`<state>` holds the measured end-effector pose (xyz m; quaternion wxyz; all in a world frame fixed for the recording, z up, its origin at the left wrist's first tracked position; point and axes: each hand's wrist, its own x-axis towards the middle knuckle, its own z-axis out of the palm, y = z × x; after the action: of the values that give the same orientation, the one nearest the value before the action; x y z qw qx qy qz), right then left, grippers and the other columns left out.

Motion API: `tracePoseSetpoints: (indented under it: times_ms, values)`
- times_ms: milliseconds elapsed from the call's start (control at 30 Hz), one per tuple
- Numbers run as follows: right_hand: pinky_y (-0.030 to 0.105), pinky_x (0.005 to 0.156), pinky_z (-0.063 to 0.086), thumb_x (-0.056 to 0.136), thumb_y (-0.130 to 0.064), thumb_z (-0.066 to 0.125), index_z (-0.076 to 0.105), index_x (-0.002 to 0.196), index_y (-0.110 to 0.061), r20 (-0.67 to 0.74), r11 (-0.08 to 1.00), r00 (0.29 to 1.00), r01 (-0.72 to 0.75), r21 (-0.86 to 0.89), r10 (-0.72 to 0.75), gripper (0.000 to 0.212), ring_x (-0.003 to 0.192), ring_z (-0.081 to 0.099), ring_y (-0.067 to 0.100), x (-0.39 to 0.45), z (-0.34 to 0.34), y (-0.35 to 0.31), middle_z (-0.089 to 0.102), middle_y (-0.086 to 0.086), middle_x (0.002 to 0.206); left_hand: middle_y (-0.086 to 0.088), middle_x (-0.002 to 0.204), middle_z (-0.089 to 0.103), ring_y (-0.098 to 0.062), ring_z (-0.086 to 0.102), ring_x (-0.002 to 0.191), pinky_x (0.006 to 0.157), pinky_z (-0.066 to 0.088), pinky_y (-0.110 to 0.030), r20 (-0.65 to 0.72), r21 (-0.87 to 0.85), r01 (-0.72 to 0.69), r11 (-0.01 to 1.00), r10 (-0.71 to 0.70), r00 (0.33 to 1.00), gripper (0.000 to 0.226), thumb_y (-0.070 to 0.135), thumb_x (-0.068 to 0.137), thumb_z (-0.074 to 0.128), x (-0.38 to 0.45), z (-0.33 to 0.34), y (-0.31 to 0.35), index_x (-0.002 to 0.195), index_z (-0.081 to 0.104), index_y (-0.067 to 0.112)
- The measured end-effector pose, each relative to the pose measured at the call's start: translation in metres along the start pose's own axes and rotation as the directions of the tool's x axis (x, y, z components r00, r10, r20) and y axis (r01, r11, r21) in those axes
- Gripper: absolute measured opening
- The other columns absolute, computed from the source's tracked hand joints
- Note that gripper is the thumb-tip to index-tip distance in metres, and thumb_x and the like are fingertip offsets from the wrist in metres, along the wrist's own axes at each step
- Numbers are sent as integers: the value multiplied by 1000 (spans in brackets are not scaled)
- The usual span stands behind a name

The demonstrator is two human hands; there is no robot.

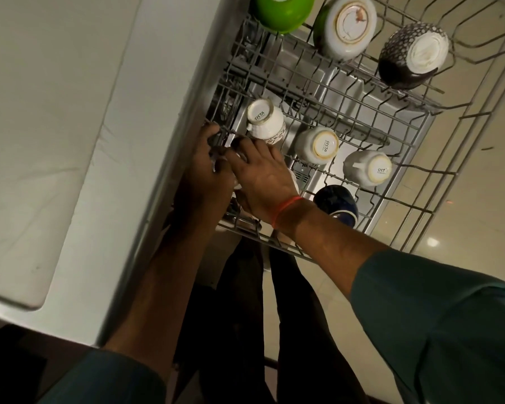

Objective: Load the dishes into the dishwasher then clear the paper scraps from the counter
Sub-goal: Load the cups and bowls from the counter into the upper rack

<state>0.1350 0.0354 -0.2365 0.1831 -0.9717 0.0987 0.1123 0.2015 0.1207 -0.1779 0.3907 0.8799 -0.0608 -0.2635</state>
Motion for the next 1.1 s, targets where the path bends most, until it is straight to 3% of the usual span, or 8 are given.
tracePoseSetpoints:
  times_ms: [167,300,500,633,767,867,967,1100]
  values:
    - [45,106,36,70,-23,85,42,150,-22,-30,994,996,-85,72,87,91,128,45,32,-20,-7,5,50,12,139,11,126,45,-20,57,124,101,53,-45,93,122,5,992,-16,996,56,1,92,52,5,-2,-11,145,52,19]
    - [46,102,36,69,-31,85,44,149,-23,-87,967,978,-170,188,189,90,128,45,32,-39,-22,10,50,11,138,-2,143,53,-16,52,129,106,48,-34,23,111,-57,992,55,998,57,-4,91,52,1,-1,-14,143,55,19]
    - [46,103,35,76,-35,77,47,146,-24,-143,906,928,-289,309,345,77,129,43,29,-73,-49,26,49,6,140,-7,147,51,-15,47,136,113,43,-39,-32,84,-321,943,324,945,48,-3,89,55,-15,-4,-18,135,61,10]
    - [45,104,35,80,-39,76,47,145,-24,-153,856,890,-346,385,429,73,127,45,28,-92,-59,31,50,5,137,-8,150,46,-18,41,143,116,39,-41,-33,83,-315,946,318,948,48,0,88,59,-36,-10,-10,135,61,12]
    - [36,99,26,81,-36,74,48,145,-26,-160,818,871,-355,452,466,70,128,44,27,-109,-80,20,50,4,136,-4,151,43,-14,40,142,117,39,-33,24,56,-298,953,297,955,50,-3,88,62,-67,-17,12,136,60,13]
    - [34,99,27,82,-37,72,48,145,-27,-183,805,864,-335,490,470,68,128,44,24,-121,-104,9,50,1,135,-6,148,44,-10,43,137,112,33,-13,50,23,-352,936,351,935,48,-4,89,63,-93,-21,37,135,60,10]
    - [41,104,35,83,-36,71,49,144,-28,-237,794,854,-280,540,463,65,129,46,22,-136,-132,-1,51,0,135,-2,150,40,-4,39,139,109,27,-3,86,4,-367,930,365,927,51,0,90,65,-118,-30,64,139,57,14]
    - [50,107,41,86,-34,69,51,142,-27,-322,793,845,-179,583,427,59,131,47,19,-157,-170,-12,53,-2,137,1,151,38,-7,39,141,110,28,-4,79,5,-423,906,422,903,52,6,92,67,-147,-47,96,141,56,22]
